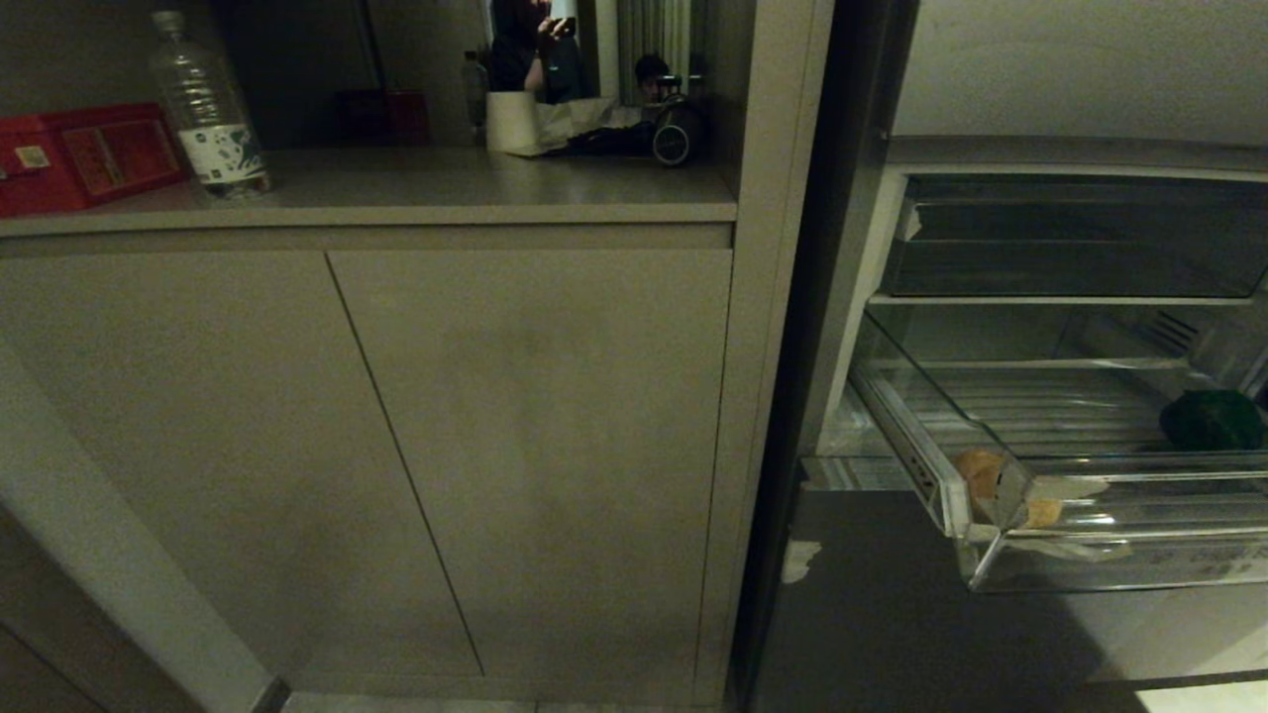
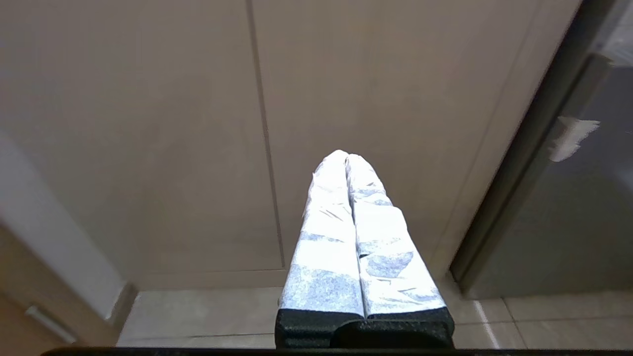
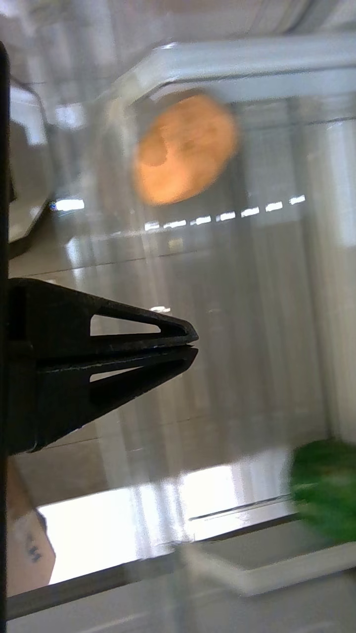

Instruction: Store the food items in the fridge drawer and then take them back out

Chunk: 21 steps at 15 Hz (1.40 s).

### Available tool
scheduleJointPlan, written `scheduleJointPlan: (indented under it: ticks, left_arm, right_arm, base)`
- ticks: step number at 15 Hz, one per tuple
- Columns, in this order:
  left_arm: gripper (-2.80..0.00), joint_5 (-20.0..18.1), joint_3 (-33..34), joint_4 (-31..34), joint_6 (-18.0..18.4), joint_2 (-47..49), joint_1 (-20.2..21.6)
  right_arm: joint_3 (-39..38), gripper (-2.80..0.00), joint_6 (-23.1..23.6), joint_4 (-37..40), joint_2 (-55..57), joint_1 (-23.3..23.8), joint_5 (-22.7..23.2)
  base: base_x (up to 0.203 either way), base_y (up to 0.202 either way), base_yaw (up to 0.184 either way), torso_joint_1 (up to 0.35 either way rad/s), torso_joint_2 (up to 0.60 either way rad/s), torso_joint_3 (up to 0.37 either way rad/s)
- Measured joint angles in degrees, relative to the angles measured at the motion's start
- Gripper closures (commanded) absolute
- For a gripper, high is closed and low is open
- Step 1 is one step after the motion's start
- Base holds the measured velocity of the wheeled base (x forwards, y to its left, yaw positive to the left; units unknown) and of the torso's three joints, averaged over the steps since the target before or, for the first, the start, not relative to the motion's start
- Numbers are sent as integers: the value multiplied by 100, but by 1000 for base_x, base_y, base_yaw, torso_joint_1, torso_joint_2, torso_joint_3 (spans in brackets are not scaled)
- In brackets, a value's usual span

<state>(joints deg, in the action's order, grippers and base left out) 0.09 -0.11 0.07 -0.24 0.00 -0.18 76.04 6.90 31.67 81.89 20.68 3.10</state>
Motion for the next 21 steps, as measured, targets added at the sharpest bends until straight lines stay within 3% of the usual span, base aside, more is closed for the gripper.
scheduleJointPlan:
  ticks: [11, 14, 21]
  left_arm:
    - [0, 1, 0, -2, 0, 0, 0]
    - [0, 1, 0, -2, 0, 0, 0]
    - [0, 1, 1, -2, 0, 0, 0]
  right_arm:
    - [-618, 0, 140, -480, -266, 155, 269]
    - [-932, 0, 186, -1113, -155, 147, 443]
    - [-1690, 0, 741, -1466, -329, 128, 649]
  base:
    - [0, 7, -160, 2, 2, 1]
    - [-2, 8, -151, 3, 3, 0]
    - [0, 1, -12, 0, 0, 1]
